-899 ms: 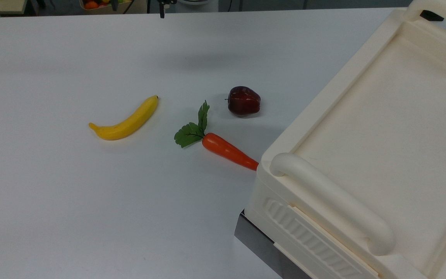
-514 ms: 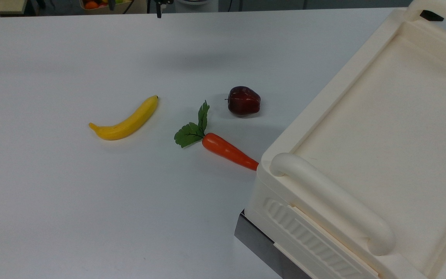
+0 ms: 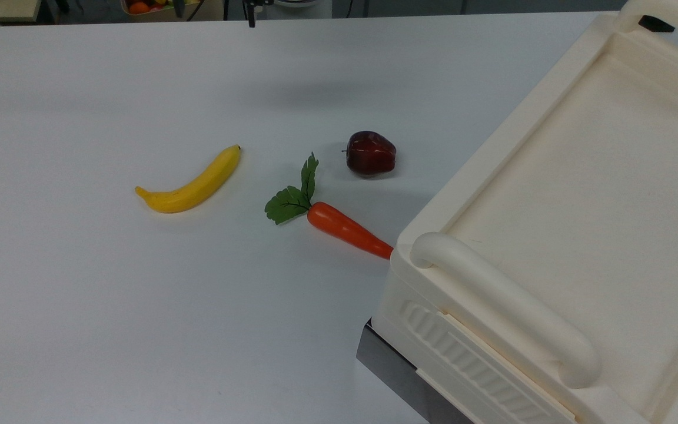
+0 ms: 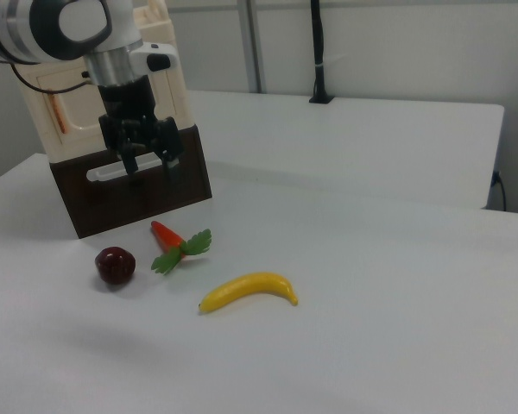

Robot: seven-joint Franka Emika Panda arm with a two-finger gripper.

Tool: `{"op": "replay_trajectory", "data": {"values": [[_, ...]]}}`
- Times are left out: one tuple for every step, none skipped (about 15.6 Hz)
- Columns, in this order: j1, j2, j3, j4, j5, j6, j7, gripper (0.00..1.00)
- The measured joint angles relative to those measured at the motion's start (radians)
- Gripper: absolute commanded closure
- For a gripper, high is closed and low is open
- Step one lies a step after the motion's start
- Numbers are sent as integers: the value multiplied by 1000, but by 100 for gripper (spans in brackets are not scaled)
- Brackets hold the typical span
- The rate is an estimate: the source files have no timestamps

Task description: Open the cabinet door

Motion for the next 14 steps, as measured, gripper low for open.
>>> {"op": "replay_trajectory", "data": {"values": [[3, 3, 8, 10, 22, 5, -1, 0], [5, 6, 22, 21, 37, 18, -4, 0], [7, 9, 41, 31, 48, 41, -13, 0], [8, 10, 63, 37, 52, 64, -21, 0], [8, 12, 85, 43, 54, 80, -40, 0], [9, 14, 107, 51, 57, 89, -66, 0], [10, 18, 128, 60, 68, 94, -95, 0], [11, 25, 146, 73, 85, 99, -115, 0], [11, 35, 164, 88, 100, 101, -132, 0], [11, 47, 184, 104, 109, 111, -141, 0], [11, 60, 203, 115, 112, 135, -150, 0], [14, 72, 219, 122, 114, 167, -157, 0], [25, 89, 235, 128, 114, 222, -170, 0], [37, 101, 240, 130, 114, 255, -183, 0]]}}
